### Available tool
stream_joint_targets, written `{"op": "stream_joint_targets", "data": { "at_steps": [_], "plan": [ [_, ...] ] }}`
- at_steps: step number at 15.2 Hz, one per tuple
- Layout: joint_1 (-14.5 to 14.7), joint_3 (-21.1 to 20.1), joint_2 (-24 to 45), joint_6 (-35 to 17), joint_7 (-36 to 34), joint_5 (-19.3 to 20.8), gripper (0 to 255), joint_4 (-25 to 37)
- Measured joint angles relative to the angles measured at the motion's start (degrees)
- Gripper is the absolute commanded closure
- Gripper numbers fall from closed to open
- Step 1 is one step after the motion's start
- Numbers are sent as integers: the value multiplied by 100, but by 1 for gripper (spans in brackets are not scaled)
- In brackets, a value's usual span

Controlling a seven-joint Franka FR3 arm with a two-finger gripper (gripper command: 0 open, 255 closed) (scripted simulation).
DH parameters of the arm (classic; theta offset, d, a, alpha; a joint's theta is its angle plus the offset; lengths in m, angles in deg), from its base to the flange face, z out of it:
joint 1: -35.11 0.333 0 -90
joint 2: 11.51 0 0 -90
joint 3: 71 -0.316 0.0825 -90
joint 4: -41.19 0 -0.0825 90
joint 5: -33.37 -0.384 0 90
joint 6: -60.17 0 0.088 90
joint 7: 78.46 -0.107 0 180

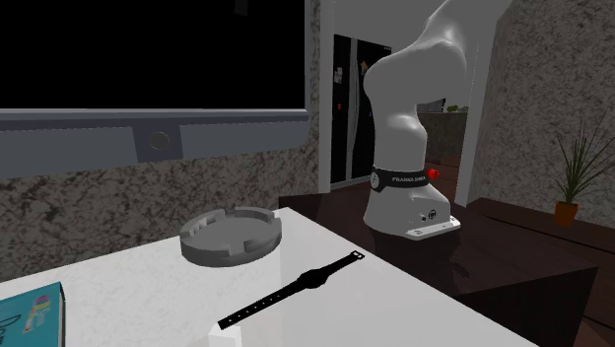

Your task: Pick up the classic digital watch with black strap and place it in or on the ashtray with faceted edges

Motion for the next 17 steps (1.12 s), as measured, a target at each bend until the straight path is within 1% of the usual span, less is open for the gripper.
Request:
{"op": "stream_joint_targets", "data": {
  "at_steps": [2, 7, 8, 11, 15, 16, 17],
  "plan": [
    [14, -40, -31, -54, -37, -21, 0, -93],
    [135, -336, -190, -652, -276, -188, 0, -943],
    [189, -448, -220, -727, -379, -255, 0, -1065],
    [286, -643, -213, -1140, -523, -382, 0, -1535],
    [484, -977, -164, -1715, -780, -620, 0, -2140],
    [523, -1063, -47, -1952, -830, -680, 0, -2284],
    [582, -1152, -19, -2073, -904, -744, 0, -2393]
  ]
}}
